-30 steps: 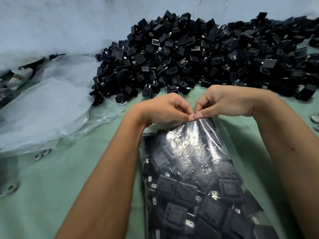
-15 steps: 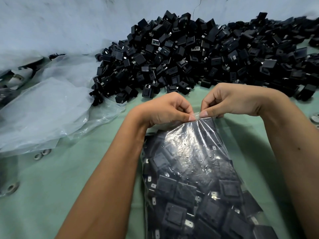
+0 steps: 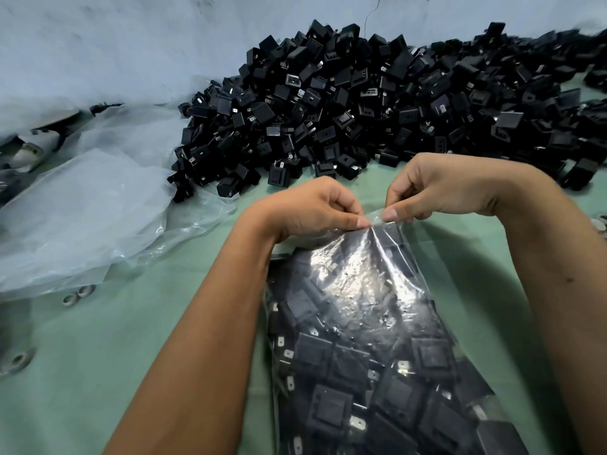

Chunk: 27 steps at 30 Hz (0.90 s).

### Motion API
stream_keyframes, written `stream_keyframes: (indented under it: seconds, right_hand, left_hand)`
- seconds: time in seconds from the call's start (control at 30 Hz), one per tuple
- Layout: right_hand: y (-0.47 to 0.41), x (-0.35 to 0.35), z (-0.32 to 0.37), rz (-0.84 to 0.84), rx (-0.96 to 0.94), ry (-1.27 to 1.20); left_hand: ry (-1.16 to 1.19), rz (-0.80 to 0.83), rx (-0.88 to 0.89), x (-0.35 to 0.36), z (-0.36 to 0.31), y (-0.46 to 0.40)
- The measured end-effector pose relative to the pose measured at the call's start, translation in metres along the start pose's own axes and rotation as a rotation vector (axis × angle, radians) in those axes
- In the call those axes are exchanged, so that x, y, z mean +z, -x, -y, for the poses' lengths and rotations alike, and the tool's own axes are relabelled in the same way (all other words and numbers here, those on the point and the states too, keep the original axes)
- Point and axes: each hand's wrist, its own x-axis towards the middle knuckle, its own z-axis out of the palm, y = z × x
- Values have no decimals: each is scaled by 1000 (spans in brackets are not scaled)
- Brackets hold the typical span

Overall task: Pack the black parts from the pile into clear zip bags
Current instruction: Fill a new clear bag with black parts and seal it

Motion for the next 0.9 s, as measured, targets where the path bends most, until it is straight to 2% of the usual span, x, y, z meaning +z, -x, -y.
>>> stream_keyframes:
  seconds: [0.1,0.37,0.5,0.7,0.9]
  right_hand:
    - [1,0,-1,-24,-14,8]
    - [-5,1,1,-50,-22,31]
    - [-15,13,7,12,-28,48]
    - [-16,14,5,16,-36,67]
    - [-14,11,7,35,-4,50]
  left_hand:
    - [-3,89,-24,-9,3,8]
    - [-51,50,-1,-5,-5,8]
    - [-96,25,-21,-4,-8,7]
    - [-2,106,-97,-14,0,15]
    - [-17,89,-40,-8,-3,14]
